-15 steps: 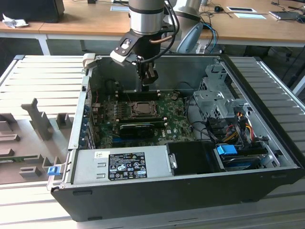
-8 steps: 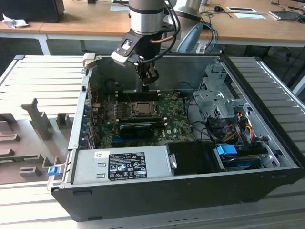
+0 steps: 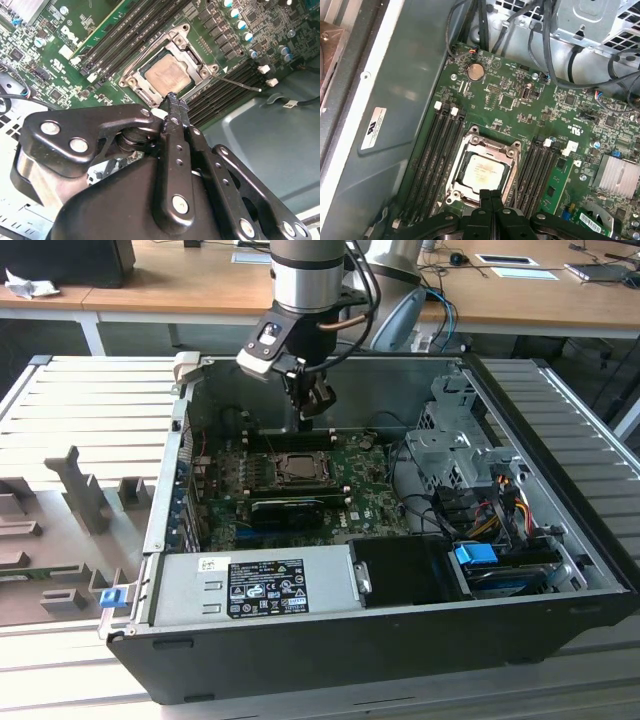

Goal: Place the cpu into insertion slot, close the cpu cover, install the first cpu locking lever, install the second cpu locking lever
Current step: 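Install the first cpu locking lever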

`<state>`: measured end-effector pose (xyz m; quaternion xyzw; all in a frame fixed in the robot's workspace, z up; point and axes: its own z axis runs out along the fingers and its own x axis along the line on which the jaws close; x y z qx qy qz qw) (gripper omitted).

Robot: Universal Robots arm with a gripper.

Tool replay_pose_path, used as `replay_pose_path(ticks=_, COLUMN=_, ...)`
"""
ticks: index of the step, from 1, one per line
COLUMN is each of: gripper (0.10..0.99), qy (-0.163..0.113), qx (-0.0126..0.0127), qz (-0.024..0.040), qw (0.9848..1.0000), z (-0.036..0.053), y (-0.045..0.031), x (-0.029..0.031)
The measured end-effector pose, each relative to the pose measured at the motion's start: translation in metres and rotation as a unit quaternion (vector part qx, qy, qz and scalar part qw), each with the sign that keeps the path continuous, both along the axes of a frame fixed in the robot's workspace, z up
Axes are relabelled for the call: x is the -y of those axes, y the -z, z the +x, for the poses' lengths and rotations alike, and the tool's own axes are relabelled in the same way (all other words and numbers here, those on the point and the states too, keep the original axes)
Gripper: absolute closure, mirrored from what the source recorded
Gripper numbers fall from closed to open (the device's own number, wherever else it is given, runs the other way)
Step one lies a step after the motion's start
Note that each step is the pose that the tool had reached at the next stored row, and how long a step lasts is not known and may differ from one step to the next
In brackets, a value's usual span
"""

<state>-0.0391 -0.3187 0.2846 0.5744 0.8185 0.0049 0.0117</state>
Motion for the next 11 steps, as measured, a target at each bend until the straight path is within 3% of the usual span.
replay_pose_path(ticks=11, gripper=0.980, qy=-0.041, qx=0.0000, qz=0.0000, qw=0.9992, z=0.0000, y=0.0000, x=0.0000)
